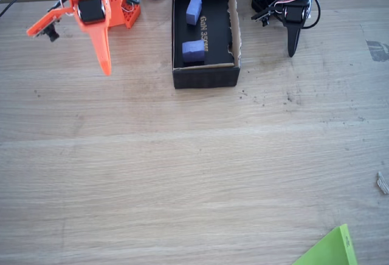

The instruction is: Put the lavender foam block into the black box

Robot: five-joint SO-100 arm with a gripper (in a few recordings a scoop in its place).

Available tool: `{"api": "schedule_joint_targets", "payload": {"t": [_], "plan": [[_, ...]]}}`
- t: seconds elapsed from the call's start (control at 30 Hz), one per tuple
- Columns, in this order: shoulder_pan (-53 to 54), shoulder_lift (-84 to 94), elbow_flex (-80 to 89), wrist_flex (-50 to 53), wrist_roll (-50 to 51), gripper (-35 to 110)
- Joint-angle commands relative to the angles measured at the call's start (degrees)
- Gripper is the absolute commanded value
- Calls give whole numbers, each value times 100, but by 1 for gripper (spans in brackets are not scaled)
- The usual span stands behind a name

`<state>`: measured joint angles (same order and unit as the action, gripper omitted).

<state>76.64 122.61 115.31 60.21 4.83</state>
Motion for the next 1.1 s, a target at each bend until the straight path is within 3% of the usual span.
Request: {"api": "schedule_joint_targets", "payload": {"t": [0.0,0.33,0.57,0.83,1.07], "plan": [[158,747,554,-264,105,0],[448,2804,2549,-905,-53,0],[589,5150,3823,-413,-167,0],[1002,5142,4764,-967,158,0],[1151,5150,4808,-281,729,0]]}}
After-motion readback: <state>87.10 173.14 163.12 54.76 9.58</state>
